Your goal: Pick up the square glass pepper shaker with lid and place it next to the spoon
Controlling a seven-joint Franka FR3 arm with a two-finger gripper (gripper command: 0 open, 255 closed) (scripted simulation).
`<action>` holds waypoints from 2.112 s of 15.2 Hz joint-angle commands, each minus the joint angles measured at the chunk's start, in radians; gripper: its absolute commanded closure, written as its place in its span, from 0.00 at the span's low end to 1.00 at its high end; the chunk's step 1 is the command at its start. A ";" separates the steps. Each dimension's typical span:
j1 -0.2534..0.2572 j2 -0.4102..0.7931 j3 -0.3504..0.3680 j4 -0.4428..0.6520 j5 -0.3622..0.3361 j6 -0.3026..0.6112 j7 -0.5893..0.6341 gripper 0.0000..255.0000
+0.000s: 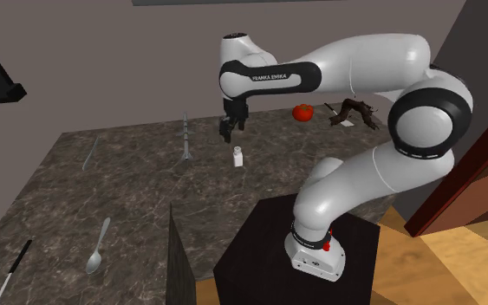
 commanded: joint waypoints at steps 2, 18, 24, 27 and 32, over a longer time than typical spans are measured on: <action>-0.016 0.072 -0.032 -0.022 -0.022 0.083 -0.023 0.00; -0.048 0.349 -0.123 -0.085 -0.055 0.397 -0.087 0.00; -0.048 0.349 -0.123 -0.085 -0.054 0.397 -0.087 0.00; -0.048 0.349 -0.123 -0.085 -0.054 0.397 -0.087 1.00; -0.048 0.349 -0.123 -0.085 -0.054 0.397 -0.087 1.00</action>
